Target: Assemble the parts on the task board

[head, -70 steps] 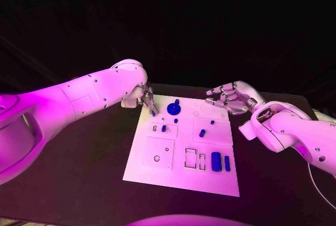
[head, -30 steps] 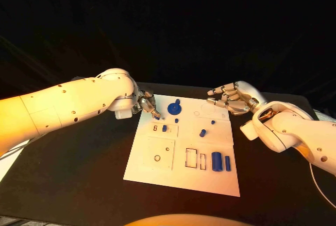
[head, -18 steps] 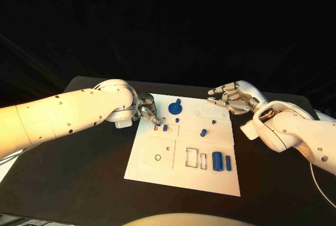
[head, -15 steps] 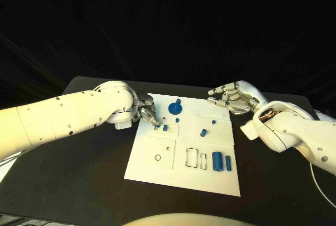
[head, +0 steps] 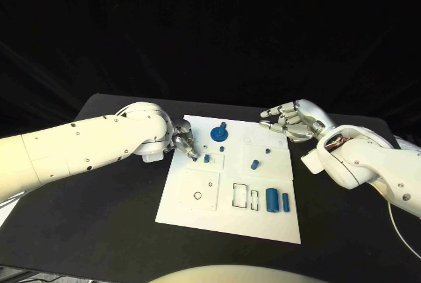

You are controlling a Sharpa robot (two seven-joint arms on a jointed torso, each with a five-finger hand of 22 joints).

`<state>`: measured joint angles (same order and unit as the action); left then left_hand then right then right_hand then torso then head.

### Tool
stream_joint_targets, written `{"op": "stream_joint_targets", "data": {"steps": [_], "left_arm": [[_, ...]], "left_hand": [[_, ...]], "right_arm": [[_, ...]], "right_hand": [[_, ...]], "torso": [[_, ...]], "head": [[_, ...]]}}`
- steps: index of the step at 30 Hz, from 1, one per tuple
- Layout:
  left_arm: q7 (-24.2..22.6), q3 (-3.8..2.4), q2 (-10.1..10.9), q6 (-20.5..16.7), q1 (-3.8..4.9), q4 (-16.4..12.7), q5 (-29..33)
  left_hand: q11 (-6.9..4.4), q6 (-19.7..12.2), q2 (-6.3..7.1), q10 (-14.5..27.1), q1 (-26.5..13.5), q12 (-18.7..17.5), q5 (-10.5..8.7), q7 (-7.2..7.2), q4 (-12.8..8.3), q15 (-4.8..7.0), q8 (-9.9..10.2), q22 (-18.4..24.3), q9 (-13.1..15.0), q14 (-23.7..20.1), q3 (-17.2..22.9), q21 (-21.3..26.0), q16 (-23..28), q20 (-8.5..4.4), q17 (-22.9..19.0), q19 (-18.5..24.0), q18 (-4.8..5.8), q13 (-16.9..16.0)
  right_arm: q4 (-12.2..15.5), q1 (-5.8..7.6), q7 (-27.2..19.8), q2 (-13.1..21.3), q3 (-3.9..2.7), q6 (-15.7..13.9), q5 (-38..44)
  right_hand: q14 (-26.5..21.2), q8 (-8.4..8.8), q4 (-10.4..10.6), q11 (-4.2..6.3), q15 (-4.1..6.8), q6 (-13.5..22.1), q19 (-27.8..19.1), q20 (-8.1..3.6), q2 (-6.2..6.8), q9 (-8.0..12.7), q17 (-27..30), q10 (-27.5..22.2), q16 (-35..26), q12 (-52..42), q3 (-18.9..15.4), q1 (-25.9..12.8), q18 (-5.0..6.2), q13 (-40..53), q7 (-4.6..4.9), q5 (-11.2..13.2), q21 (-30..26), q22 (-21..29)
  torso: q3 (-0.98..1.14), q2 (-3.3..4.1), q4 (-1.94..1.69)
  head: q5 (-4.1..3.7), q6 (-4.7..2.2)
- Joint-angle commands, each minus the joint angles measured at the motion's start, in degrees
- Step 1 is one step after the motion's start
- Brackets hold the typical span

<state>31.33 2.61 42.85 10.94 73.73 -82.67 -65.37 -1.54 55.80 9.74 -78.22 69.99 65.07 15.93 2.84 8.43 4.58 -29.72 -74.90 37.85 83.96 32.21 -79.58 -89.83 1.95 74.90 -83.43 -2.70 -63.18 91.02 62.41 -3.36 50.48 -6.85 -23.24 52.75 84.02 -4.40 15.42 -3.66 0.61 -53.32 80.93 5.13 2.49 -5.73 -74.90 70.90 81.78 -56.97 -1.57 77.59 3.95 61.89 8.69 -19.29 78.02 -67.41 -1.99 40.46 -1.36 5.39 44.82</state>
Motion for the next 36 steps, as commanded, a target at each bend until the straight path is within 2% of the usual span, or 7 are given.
{"op": "stream_joint_targets", "data": {"steps": [1,21,33,36], "left_arm": [[0.89,-0.02,-0.02,2.67,-0.06,-0.08,-0.91],[1.78,0.0,-0.61,4.03,-0.27,0.25,-1.8],[3.07,0.08,-1.8,5.69,-0.36,0.98,-1.28],[3.3,0.08,-2.02,5.82,-0.36,1.12,-1.07]], "left_hand": [[0.04,0.24,-0.5,-0.54,0.22,0.29,0.23,-0.05,-7.89,-0.1,-0.23,-4.62,0.09,6.04,8.19,-0.25,-0.17,-0.03,15.1,-0.37,-0.33,-0.05],[0.02,0.39,-0.36,-0.72,0.03,0.55,0.41,-0.08,-8.08,-0.09,-0.27,-4.68,0.09,6.04,8.4,-0.29,-0.17,-0.05,15.1,-0.41,-0.31,-0.32],[-0.28,1.27,-0.36,-1.45,-2.72,1.22,0.4,-0.65,-7.4,0.07,-0.51,-4.96,0.07,6.04,8.2,-0.43,-0.17,-0.14,15.1,-0.55,-0.26,-0.98],[-0.45,1.67,-0.76,-1.74,-3.84,1.57,0.37,-0.89,-6.77,0.19,-0.54,-5.18,0.0,6.04,7.85,-0.58,-0.17,-0.23,15.1,-0.68,-0.21,-1.34]], "right_arm": [[0.07,-0.05,-0.33,0.01,-0.01,0.51,0.04],[0.11,-0.07,-0.35,0.05,-0.01,0.55,0.03],[0.14,-0.07,-0.34,0.12,0.0,0.58,0.03],[0.16,-0.07,-0.34,0.13,0.0,0.59,0.03]], "right_hand": [[3.48,-0.24,-0.22,0.08,0.35,-0.44,-0.04,-0.24,-0.55,-0.09,-4.18,0.19,-0.36,-0.22,-0.17,0.24,0.52,0.08,0.01,0.0,-0.38,0.03],[3.48,-0.24,-0.22,0.08,0.35,-0.44,-0.04,-0.24,-0.55,-0.09,-4.18,0.19,-0.36,-0.22,-0.17,0.24,0.52,0.08,0.01,0.0,-0.38,0.03],[3.48,-0.24,-0.22,0.08,0.35,-0.44,-0.04,-0.24,-0.55,-0.09,-4.18,0.19,-0.36,-0.22,-0.17,0.24,0.52,0.08,0.01,0.0,-0.38,0.03],[3.48,-0.24,-0.22,0.08,0.35,-0.44,-0.04,-0.24,-0.55,-0.09,-4.18,0.19,-0.36,-0.22,-0.17,0.24,0.52,0.08,0.01,0.0,-0.38,0.03]], "torso": [[0.02,-0.04,-0.03],[0.01,-0.02,0.02],[0.05,-0.02,0.01],[0.06,0.0,0.02]], "head": [[0.04,0.1],[0.07,0.02],[0.0,0.21],[-0.02,0.27]]}}
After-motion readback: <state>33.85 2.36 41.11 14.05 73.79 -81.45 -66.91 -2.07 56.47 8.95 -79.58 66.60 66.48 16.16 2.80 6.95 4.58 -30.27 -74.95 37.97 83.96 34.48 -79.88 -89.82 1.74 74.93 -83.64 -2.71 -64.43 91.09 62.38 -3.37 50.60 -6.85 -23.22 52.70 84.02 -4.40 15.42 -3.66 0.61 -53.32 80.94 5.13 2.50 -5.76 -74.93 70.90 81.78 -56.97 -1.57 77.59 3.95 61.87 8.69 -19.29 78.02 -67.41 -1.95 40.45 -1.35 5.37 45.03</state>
